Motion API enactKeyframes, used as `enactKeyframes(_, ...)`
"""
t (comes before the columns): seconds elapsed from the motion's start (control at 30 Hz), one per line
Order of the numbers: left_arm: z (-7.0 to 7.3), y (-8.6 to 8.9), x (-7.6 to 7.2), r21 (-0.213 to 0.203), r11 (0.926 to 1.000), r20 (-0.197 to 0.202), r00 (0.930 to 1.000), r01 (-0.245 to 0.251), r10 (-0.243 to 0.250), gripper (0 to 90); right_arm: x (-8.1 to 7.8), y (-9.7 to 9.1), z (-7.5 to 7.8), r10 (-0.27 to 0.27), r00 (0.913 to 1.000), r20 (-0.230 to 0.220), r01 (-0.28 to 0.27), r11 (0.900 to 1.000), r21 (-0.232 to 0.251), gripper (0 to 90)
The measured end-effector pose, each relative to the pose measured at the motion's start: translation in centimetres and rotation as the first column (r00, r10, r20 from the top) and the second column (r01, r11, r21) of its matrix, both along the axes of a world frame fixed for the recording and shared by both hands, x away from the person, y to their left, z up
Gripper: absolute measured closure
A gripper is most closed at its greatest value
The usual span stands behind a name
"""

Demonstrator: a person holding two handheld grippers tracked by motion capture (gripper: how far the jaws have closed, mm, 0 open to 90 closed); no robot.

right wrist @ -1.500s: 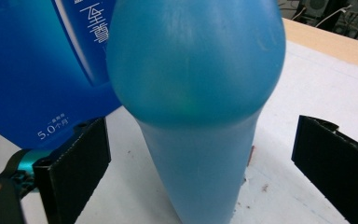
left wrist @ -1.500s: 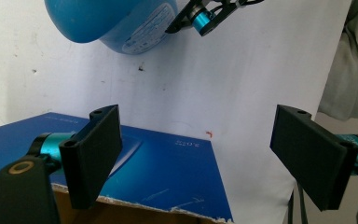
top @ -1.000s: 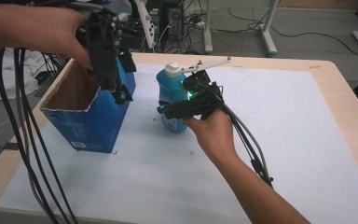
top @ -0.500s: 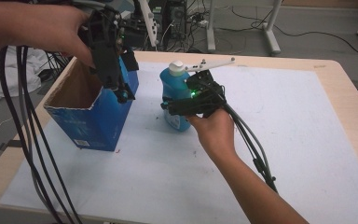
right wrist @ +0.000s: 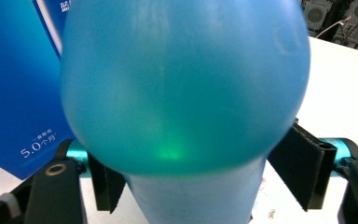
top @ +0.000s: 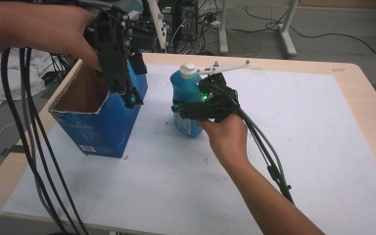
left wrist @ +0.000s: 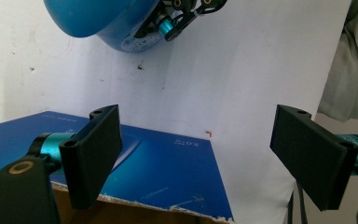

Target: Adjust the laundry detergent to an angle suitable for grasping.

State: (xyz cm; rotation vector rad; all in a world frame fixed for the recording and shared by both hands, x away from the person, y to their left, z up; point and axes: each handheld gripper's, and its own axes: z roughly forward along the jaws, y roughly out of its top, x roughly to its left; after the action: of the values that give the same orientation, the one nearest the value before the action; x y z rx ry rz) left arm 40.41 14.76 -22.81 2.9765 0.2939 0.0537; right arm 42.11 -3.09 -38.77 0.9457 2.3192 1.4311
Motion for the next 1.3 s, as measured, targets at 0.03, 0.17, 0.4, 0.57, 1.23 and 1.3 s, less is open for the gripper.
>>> enactKeyframes(0.03,0.0,0.0,0.0,0.000,1.0000,0.000,1.0000,0.001,-0.001,16.7,0.0,0.0,0.0,0.003,1.0000,-0.003,-0.003,1.0000,0.001,27.7)
enactKeyframes(0.17,-0.1,0.1,0.0,-0.001,1.0000,-0.002,1.0000,-0.002,0.002,16.7,0.0,0.0,0.0,0.009,0.9999,0.008,-0.009,0.9999,0.006,33.1)
enactKeyframes(0.4,-0.2,0.3,0.0,-0.004,1.0000,-0.003,1.0000,-0.002,0.002,16.7,-0.2,0.1,0.1,0.015,0.9997,0.022,-0.015,0.9997,0.019,38.2)
enactKeyframes(0.57,-0.3,0.4,0.1,0.000,1.0000,-0.005,1.0000,-0.002,0.002,16.7,-0.4,0.2,0.3,0.016,0.9980,0.061,-0.015,0.9998,-0.010,41.3)
enactKeyframes(1.23,-0.2,0.1,-0.2,-0.006,1.0000,0.002,1.0000,0.001,-0.001,16.7,-0.5,-2.0,1.9,0.091,0.9947,0.047,-0.089,0.9952,-0.042,43.9)
enactKeyframes(1.3,-0.1,0.0,-0.2,-0.005,1.0000,0.002,1.0000,0.003,-0.003,16.7,-0.6,-2.7,2.3,0.108,0.9933,0.041,-0.106,0.9933,-0.046,43.9)
